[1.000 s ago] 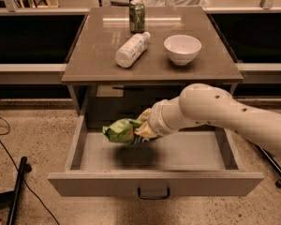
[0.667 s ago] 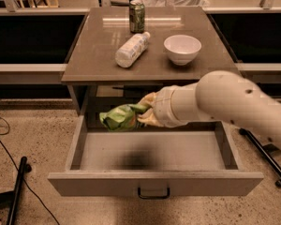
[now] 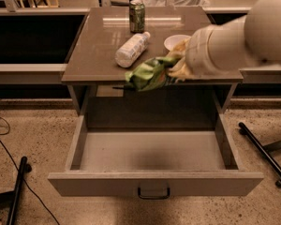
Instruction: Pick green rice chip bag from top drawer and place on counter
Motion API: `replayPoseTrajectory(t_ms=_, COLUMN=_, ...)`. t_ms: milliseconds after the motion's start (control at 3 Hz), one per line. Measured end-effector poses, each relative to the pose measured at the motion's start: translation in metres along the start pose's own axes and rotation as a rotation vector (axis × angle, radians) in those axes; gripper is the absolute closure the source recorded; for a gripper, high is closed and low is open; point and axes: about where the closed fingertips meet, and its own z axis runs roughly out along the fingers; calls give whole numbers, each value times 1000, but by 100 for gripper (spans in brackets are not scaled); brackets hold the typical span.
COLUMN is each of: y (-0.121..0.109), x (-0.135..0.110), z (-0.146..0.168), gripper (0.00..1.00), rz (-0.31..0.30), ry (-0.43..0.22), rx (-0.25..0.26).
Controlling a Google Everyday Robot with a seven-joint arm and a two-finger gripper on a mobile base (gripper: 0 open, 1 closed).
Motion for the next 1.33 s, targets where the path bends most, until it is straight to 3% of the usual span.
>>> replayPoseTrajectory(t_ms=333, y=-33, x=101, z=56, gripper=100, rz=165, ry=130, rx=-146)
replayPoseTrajectory(t_ms=667, y=-36, x=115, z=72, gripper=100, rz=204, ry=142, rx=-198)
replayPoseTrajectory(t_ms=1000, y=-36, x=115, z=72, gripper=100, rz=204, ry=142, rx=-198)
replayPoseTrajectory(t_ms=1333, y=-39, x=115, z=59, gripper=100, rz=198, ry=164, rx=-162)
